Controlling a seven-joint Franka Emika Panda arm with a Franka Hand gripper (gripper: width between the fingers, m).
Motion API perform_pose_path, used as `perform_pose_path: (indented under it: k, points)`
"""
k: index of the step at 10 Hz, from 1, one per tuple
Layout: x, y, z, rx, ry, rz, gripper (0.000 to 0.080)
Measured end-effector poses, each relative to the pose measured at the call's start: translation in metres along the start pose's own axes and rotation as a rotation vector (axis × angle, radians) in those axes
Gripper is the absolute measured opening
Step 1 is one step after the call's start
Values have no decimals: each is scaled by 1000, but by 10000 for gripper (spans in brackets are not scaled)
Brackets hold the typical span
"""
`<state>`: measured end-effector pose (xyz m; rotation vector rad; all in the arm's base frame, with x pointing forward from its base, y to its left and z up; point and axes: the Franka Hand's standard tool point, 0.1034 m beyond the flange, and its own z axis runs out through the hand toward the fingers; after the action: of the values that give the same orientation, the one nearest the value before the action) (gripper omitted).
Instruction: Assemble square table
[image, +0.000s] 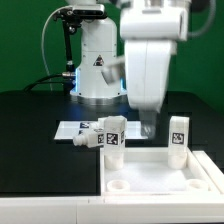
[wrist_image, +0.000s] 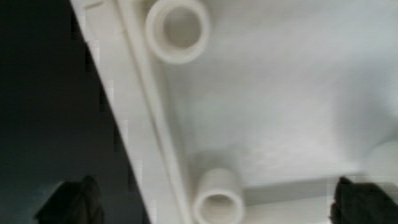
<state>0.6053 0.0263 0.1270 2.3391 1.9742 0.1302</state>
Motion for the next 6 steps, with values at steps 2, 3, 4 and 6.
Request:
perform_pose_path:
  k: [2, 3, 4, 6]
  points:
    - [-21, 1, -22, -25, 0, -80, 649]
    - [-19, -1, -17, -17, 0, -75, 649]
    - [-19, -1, -16, -15, -1, -74, 649]
    - [-22, -3, -16, -14, -2, -76, 649]
